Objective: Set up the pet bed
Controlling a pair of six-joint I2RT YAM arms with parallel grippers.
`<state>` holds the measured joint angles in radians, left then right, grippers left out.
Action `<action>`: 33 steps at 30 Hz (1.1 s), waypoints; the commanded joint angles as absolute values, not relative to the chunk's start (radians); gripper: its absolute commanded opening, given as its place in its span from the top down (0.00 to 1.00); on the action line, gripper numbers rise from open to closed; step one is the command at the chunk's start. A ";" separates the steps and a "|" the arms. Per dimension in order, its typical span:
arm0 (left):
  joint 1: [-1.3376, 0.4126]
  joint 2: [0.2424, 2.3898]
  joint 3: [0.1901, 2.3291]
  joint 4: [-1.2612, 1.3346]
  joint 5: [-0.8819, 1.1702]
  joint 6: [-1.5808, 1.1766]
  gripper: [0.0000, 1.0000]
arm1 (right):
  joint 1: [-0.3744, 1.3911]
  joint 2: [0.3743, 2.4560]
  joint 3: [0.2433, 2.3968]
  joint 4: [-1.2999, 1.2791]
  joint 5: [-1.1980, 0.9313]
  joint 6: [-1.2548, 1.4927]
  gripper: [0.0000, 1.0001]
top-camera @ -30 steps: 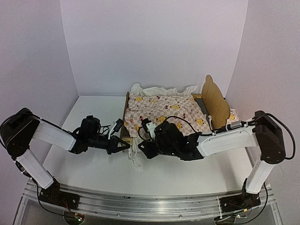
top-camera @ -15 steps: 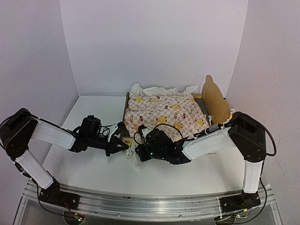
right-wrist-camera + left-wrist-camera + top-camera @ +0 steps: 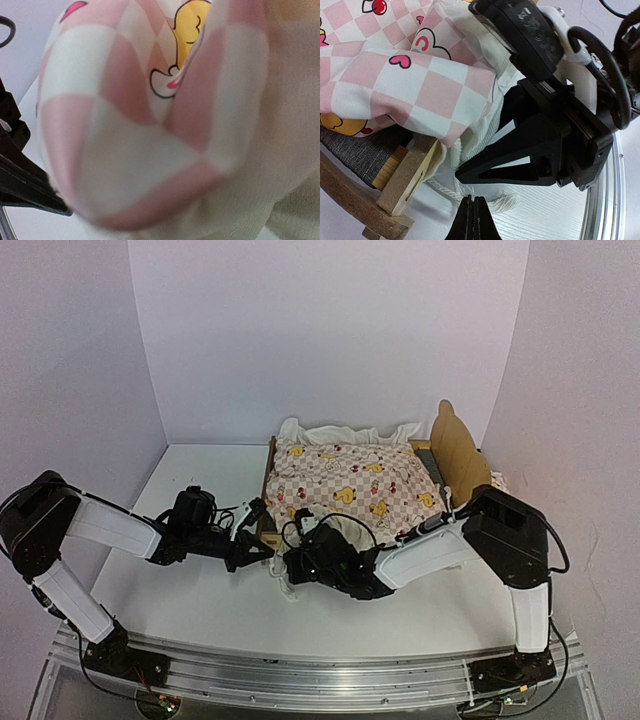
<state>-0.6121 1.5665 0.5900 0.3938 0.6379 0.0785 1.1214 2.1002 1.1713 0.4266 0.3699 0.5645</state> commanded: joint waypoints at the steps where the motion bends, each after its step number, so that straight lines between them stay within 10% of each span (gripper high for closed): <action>1: -0.609 1.553 0.604 0.426 0.613 0.029 1.00 | 1.178 2.085 1.157 0.470 0.510 0.641 0.80; 33: -0.609 1.537 0.556 0.503 0.595 -0.037 1.00 | 1.192 2.212 1.268 0.413 0.619 0.715 0.90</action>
<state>-0.6121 1.5661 0.5643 0.4554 0.5983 -0.0277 1.2055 2.1931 1.2388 0.4015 0.6238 0.6955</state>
